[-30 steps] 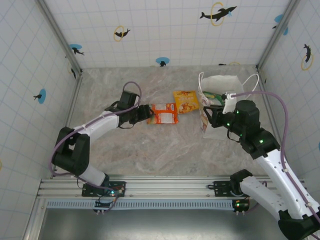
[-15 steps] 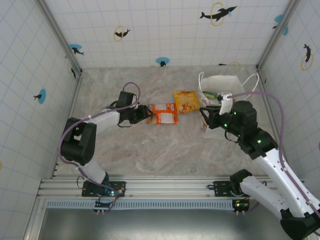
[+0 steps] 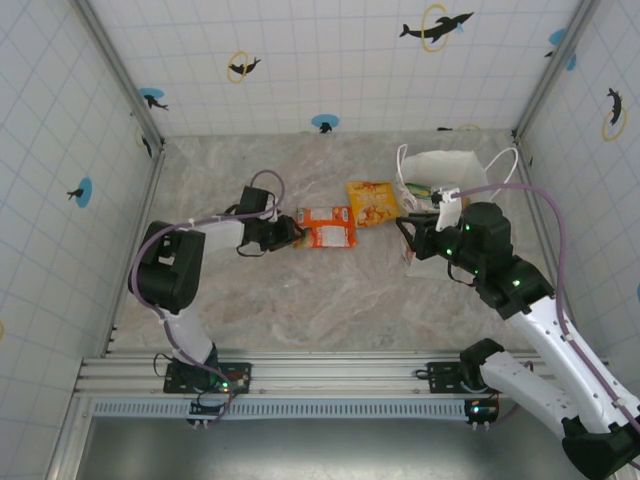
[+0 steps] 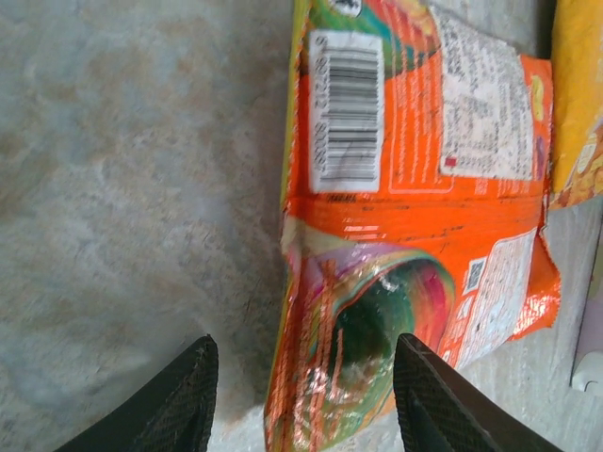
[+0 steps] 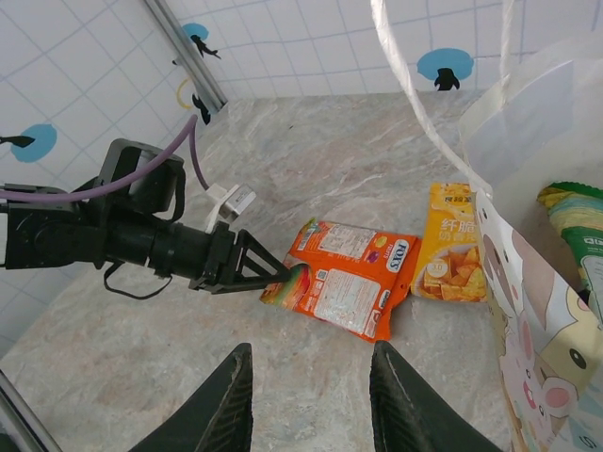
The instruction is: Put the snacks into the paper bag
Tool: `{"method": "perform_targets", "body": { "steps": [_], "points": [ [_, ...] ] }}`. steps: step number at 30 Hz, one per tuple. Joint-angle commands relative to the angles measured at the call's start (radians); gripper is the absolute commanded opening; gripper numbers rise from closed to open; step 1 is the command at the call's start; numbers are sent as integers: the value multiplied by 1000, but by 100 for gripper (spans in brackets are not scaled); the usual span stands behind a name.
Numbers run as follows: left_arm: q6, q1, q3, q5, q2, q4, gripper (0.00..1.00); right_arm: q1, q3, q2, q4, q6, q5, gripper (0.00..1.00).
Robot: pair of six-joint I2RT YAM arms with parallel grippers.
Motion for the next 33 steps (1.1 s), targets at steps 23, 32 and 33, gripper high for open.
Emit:
{"method": "perform_targets", "body": {
  "steps": [23, 32, 33],
  "points": [
    [91, 4, 47, 98, 16, 40, 0, 9, -22, -25, 68, -44, 1, 36],
    [285, -3, 80, 69, -190, -165, 0, 19, -21, -24, 124, -84, -29, 36],
    [347, -9, 98, 57, -207, -207, 0, 23, -21, -23, 127, -89, -30, 36]
  ]
}}
